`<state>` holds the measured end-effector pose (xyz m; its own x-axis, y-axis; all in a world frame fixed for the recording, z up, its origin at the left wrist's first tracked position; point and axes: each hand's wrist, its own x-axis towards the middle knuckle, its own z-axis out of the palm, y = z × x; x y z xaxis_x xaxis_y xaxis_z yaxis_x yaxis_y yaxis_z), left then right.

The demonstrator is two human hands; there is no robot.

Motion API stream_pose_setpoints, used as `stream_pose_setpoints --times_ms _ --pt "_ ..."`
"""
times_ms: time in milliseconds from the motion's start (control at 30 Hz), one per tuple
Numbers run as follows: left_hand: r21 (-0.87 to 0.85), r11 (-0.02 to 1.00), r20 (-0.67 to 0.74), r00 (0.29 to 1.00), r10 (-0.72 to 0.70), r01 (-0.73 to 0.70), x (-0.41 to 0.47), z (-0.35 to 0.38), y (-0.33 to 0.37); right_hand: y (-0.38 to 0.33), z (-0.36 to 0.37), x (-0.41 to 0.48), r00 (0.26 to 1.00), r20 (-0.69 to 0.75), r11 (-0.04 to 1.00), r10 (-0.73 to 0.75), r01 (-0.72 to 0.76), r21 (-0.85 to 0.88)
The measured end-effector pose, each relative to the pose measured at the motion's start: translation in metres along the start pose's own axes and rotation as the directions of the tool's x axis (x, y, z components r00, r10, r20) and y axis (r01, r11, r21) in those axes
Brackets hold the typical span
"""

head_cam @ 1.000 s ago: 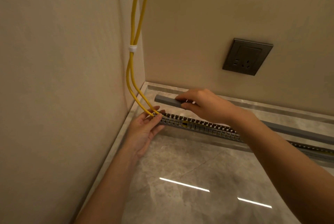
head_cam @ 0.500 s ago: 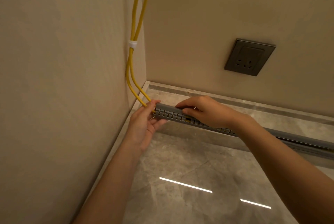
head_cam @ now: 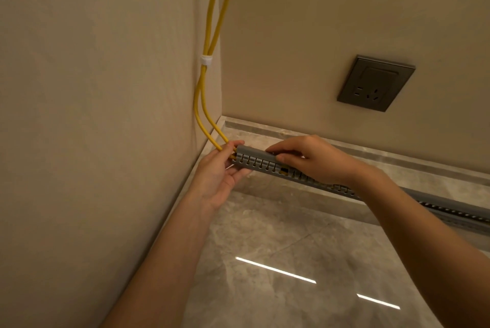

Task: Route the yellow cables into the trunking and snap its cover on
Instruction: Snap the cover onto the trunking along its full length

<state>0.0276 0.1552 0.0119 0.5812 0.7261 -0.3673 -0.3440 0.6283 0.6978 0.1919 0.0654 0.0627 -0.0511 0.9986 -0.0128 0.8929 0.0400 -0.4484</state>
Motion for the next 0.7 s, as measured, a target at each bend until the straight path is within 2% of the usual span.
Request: stream_pose_setpoints --times_ms 100,167,533,700 --pt "-0.089 0.996 0.146 0.989 0.015 -0.002 -0.004 -0.008 -0.002 0.002 0.0 -0.001 0.999 -0.021 0.998 0.027 -0.026 0.055" --pt "-0.07 0.997 0.204 0.977 0.059 -0.045 -0.003 -0.013 -0.006 0.003 0.0 -0.001 0.999 -0.02 0.995 0.047 -0.045 0.084" --pt "0.002 0.989 0.129 0.98 0.149 -0.151 -0.002 -0.013 -0.017 0.004 0.0 -0.002 0.999 -0.01 0.99 0.051 -0.049 0.13" --pt "-0.003 0.985 0.093 0.981 0.17 -0.17 -0.002 -0.01 -0.019 0.005 0.001 -0.001 0.999 -0.024 0.995 0.04 -0.037 0.088"
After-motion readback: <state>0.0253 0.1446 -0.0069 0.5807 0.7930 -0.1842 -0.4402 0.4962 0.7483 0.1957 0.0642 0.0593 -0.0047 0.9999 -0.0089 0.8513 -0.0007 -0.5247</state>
